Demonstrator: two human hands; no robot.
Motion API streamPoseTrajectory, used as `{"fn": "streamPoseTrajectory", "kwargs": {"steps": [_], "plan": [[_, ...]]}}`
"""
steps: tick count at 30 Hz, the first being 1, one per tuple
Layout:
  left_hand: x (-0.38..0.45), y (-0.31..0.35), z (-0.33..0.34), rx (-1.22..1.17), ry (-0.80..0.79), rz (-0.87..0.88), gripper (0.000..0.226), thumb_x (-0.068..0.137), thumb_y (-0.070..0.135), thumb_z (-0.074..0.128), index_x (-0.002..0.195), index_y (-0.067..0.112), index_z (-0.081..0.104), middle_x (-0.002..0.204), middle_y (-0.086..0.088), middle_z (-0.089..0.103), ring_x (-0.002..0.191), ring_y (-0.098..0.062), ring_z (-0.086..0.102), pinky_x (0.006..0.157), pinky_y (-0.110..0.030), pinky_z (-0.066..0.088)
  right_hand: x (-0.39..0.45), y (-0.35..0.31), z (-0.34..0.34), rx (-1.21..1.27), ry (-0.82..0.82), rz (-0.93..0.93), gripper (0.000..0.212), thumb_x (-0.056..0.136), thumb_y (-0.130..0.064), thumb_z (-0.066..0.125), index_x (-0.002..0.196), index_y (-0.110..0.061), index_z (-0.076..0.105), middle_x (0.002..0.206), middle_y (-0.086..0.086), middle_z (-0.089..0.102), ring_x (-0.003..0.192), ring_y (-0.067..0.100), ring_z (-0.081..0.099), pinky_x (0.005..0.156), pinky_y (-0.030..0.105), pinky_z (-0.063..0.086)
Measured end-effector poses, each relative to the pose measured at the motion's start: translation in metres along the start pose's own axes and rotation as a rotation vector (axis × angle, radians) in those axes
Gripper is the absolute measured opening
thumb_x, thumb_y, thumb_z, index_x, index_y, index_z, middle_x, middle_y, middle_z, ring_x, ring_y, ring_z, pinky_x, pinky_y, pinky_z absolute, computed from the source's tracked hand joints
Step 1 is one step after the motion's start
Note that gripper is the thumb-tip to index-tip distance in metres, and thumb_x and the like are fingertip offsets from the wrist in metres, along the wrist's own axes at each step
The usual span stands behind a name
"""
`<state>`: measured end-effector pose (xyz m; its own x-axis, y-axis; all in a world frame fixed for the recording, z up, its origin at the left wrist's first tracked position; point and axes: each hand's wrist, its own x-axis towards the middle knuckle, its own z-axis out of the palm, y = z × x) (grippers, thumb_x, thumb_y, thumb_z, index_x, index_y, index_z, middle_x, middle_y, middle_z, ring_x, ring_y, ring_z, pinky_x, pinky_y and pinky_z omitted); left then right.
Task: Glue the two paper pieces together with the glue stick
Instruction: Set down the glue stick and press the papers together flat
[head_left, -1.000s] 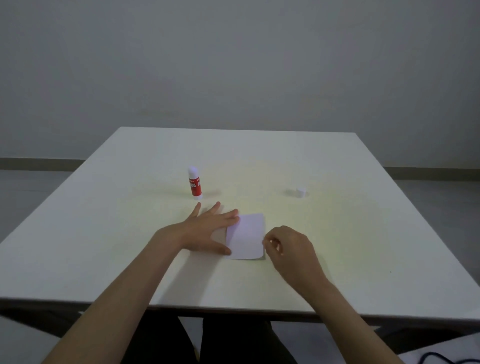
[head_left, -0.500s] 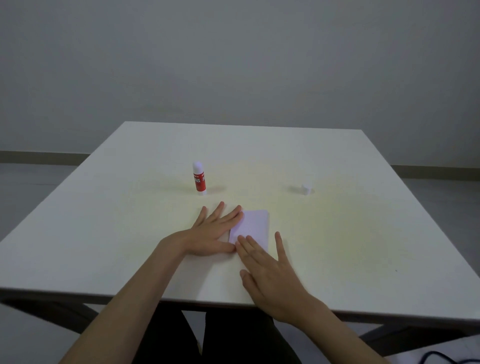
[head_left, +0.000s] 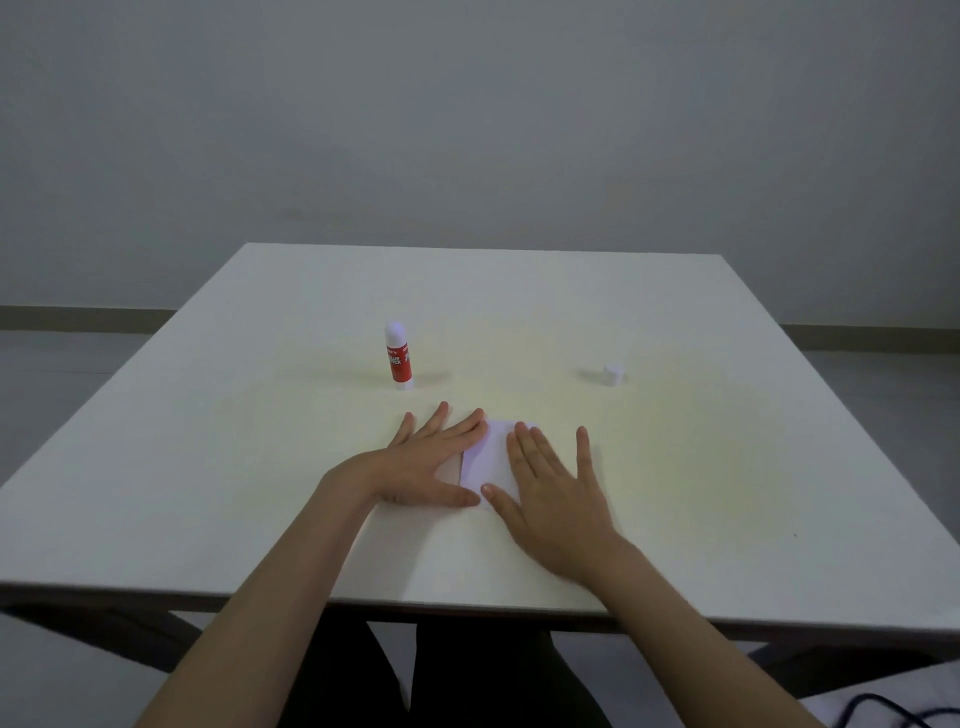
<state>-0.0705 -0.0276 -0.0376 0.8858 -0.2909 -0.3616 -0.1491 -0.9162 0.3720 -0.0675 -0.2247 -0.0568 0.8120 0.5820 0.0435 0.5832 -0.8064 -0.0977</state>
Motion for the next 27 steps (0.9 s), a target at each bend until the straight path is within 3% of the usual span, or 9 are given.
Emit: {"fn": "streamPoseTrajectory", "kwargs": {"steps": [7, 11, 14, 20, 27], "plan": [[0.002, -0.001, 0.004, -0.028, 0.031, -0.003, 0.092, 0.086, 0.055, 0.052, 0.149, 0.028, -0.009, 0.157, 0.015, -0.017, 0.142, -0.013, -0.028, 0.114, -0.044, -0.019, 0.013, 0.001, -0.001, -0.005, -0.030, 0.053, 0.079, 0.090, -0.062, 0.008, 0.149, -0.010, 0.000, 0.161, 0.006, -0.001, 0.147, 0.020, -0.008, 0.109, 0.053, -0.024], [0.001, -0.003, 0.004, -0.063, 0.039, 0.007, 0.092, 0.084, 0.055, 0.054, 0.149, 0.030, -0.008, 0.157, 0.018, -0.016, 0.141, -0.010, -0.027, 0.114, -0.041, -0.020, -0.031, -0.010, -0.002, 0.012, -0.018, -0.065, 0.096, 0.074, -0.072, -0.015, 0.148, -0.012, -0.002, 0.160, 0.004, -0.004, 0.145, 0.017, -0.017, 0.105, 0.050, -0.034], [0.001, -0.003, 0.004, -0.041, 0.042, 0.008, 0.092, 0.085, 0.055, 0.053, 0.149, 0.029, -0.008, 0.157, 0.017, -0.016, 0.142, -0.011, -0.027, 0.113, -0.042, -0.020, -0.058, -0.015, -0.002, 0.030, -0.048, -0.084, 0.095, 0.074, -0.074, -0.016, 0.148, -0.016, -0.004, 0.160, -0.001, -0.008, 0.136, 0.014, -0.030, 0.105, 0.049, -0.033], [0.002, -0.004, 0.004, -0.057, 0.033, 0.006, 0.093, 0.085, 0.054, 0.054, 0.149, 0.030, -0.009, 0.157, 0.017, -0.017, 0.141, -0.010, -0.029, 0.113, -0.041, -0.021, -0.040, -0.009, -0.014, -0.016, -0.079, 0.012, 0.096, 0.072, -0.070, -0.015, 0.149, -0.014, -0.005, 0.160, 0.002, -0.007, 0.146, 0.016, -0.016, 0.108, 0.052, -0.027], [0.006, -0.012, 0.011, -0.057, 0.078, 0.033, 0.096, 0.081, 0.061, 0.053, 0.148, 0.032, -0.010, 0.155, 0.022, -0.017, 0.137, -0.009, -0.034, 0.111, -0.038, -0.021, -0.072, -0.012, -0.015, 0.042, -0.088, -0.070, 0.099, 0.071, -0.075, -0.019, 0.149, -0.017, 0.002, 0.160, -0.003, -0.004, 0.139, 0.014, -0.027, 0.105, 0.049, -0.032]]}}
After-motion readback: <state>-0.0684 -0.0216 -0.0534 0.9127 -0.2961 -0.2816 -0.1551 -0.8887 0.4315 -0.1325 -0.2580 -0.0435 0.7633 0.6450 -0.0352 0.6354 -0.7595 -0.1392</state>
